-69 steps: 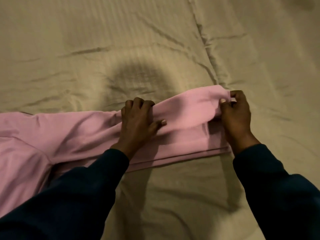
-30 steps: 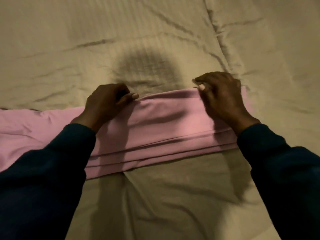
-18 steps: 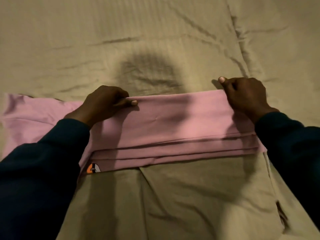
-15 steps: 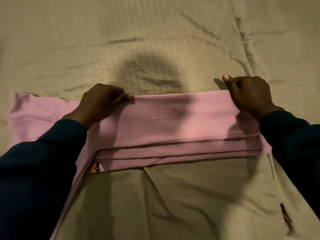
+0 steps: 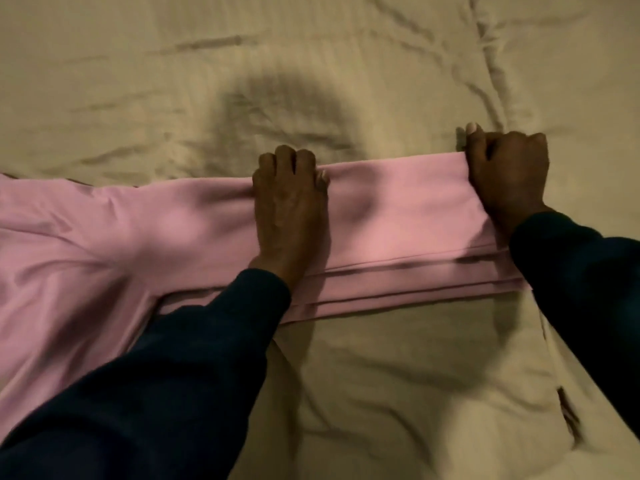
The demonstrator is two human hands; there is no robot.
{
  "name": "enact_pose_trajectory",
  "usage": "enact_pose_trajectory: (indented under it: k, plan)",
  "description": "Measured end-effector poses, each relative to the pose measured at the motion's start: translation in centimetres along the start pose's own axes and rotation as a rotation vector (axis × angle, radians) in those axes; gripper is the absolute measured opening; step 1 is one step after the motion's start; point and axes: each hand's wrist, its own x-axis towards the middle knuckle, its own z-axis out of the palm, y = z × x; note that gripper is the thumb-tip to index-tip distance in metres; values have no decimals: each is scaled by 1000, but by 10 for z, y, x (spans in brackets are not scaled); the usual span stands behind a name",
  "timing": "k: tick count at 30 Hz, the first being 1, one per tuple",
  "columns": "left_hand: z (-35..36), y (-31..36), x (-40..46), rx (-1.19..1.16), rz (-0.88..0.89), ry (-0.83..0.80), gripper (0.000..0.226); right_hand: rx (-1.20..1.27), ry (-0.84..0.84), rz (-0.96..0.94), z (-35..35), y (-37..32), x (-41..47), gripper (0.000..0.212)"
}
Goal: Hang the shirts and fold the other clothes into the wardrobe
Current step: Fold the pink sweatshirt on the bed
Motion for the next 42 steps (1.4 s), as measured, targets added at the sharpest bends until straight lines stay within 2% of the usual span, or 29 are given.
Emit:
enact_pose_trajectory:
  k: [3, 6, 8, 10, 11, 15, 19, 22, 25, 28, 31, 34, 38, 42]
  plan:
    - [10, 17, -4, -4, -25, 31, 19, -69, 63, -39, 0, -3, -2, 61]
    - [19, 20, -13, 29, 60, -17, 36, 28, 178, -108, -7, -17, -15, 36]
    - [21, 17, -15, 52, 71, -60, 48, 133, 144, -265, -4, -27, -28, 26]
    - [23, 15, -13, 54, 86, -103, 52, 154, 39, -398, -1, -28, -37, 27]
    - [24, 14, -12, 58, 95, -120, 53, 137, 14, -405, 0, -26, -38, 29]
    - [24, 19, -13, 69, 69, -123, 60, 49, 1, -124, -2, -5, -43, 45]
    - [25, 23, -25, 75, 190, -205, 60, 123, -177, -8, 3, 19, -57, 59]
    - [26, 20, -22, 70, 175, -213, 60, 59, -151, 96, 1, 16, -55, 61]
    - [20, 15, -27, 76, 109, -146, 61, 106, -78, -2, -11, -36, -65, 58]
    - [11, -11, -35, 106, 84, -156, 59, 219, -222, -214, -3, -88, -89, 57]
    - [-4, -49, -40, 184, 74, -139, 56, 139, -224, -148, 7, -114, -98, 60]
    - [-31, -98, -40, 233, -69, -109, 56, 179, -226, -104, 2, -145, -101, 66]
    - [-80, -188, -39, 255, -361, -58, 59, 295, -252, -330, 4, -214, -115, 62]
    - [-104, -238, -43, 292, -385, -7, 49, 355, -234, -438, 8, -284, -123, 51]
